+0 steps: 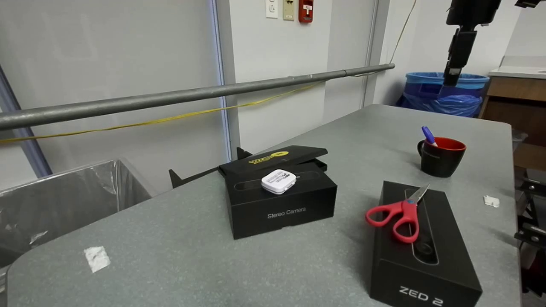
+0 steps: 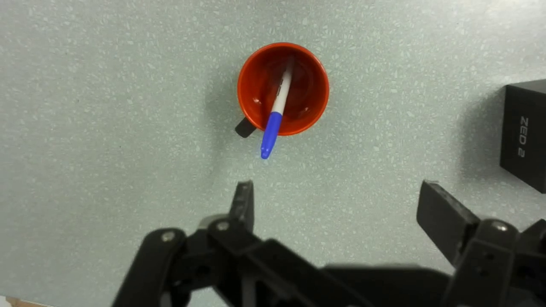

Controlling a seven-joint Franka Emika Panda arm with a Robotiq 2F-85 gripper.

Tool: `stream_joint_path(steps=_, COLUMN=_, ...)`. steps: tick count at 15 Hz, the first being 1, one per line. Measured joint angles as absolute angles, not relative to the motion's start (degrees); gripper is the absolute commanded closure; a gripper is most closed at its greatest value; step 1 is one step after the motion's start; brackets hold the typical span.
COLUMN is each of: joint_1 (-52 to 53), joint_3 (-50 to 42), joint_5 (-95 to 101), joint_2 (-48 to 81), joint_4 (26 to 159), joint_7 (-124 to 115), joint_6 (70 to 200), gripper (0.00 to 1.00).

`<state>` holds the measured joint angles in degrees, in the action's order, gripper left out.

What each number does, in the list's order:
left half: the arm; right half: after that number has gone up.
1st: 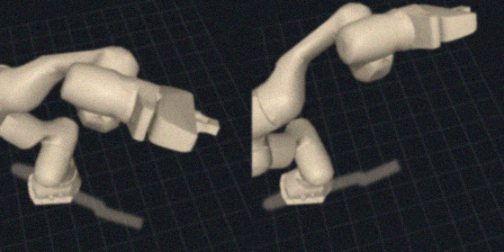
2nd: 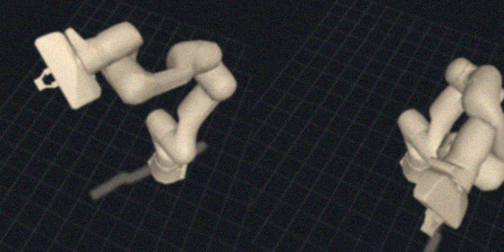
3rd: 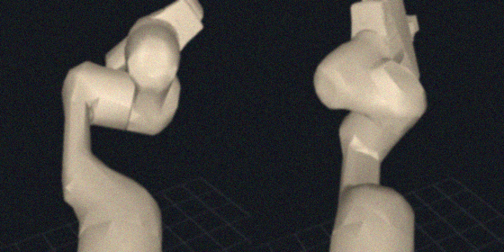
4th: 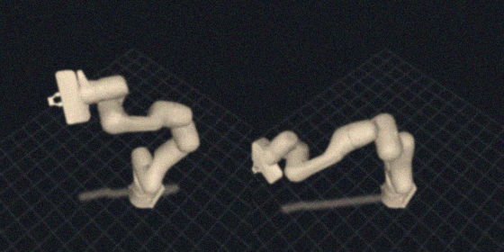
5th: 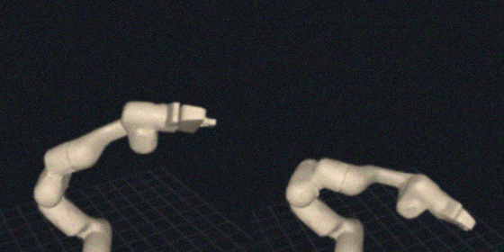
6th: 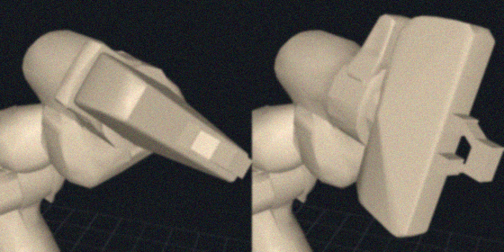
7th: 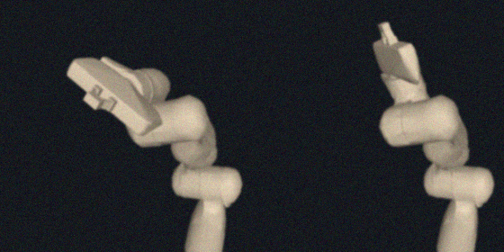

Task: Remove the pen from the cup and put it on the table

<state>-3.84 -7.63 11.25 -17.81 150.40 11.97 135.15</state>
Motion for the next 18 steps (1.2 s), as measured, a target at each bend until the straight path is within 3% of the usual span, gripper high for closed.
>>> stream_joint_path(steps=18, joint_1=-7.45, joint_3=-8.24, joint_5=19.45, joint_2=6.76, joint_4=144.57, joint_7=-2.28, joint_6=151.08, gripper=0.0)
